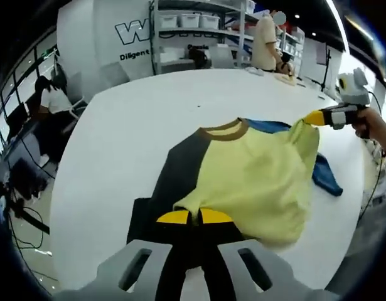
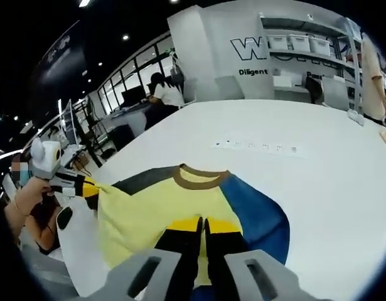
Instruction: Fold the garment on the visible template until the final outline fits inside the template.
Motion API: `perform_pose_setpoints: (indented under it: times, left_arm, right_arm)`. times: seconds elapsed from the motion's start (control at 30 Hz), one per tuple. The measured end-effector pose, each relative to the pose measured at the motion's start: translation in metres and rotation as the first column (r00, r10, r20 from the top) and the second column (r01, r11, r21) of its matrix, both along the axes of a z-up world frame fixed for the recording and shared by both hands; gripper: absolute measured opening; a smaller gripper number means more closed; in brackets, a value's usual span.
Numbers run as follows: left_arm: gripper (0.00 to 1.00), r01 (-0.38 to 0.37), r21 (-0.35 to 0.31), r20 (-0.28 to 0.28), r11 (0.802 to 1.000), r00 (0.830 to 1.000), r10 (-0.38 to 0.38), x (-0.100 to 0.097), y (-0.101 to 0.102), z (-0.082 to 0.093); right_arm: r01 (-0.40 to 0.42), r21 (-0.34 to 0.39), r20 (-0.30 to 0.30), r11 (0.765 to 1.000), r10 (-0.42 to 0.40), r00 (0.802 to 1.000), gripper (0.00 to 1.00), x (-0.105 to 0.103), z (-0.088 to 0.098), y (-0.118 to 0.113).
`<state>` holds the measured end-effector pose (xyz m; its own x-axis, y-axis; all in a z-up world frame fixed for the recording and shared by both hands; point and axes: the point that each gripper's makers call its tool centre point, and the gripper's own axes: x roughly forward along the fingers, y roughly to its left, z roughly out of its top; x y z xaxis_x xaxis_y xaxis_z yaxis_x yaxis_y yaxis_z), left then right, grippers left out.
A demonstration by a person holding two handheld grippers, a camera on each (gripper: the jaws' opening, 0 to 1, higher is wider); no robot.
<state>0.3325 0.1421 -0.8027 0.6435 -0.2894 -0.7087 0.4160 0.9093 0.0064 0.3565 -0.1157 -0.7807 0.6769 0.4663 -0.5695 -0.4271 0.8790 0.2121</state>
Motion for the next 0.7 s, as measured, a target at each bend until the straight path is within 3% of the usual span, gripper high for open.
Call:
perform_pose_setpoints:
  times: [0.23, 0.7]
  left_arm:
    - [0.00, -0.054, 0.013, -0.037, 0.998, 0.998, 0.054, 0.016, 0.007, -0.020]
    - [0.00, -0.106, 0.039, -0.087, 0.994, 0.990, 0.109, 0.016, 0.011, -0.039]
  right_arm:
    - [0.030, -0.026, -0.005, 0.999, -0.030, 1.000, 0.00, 0.024, -0.019, -0.009]
    - [0.061, -0.116, -0.019, 0.991, -0.064, 0.998, 0.00, 0.051, -0.054, -0.022]
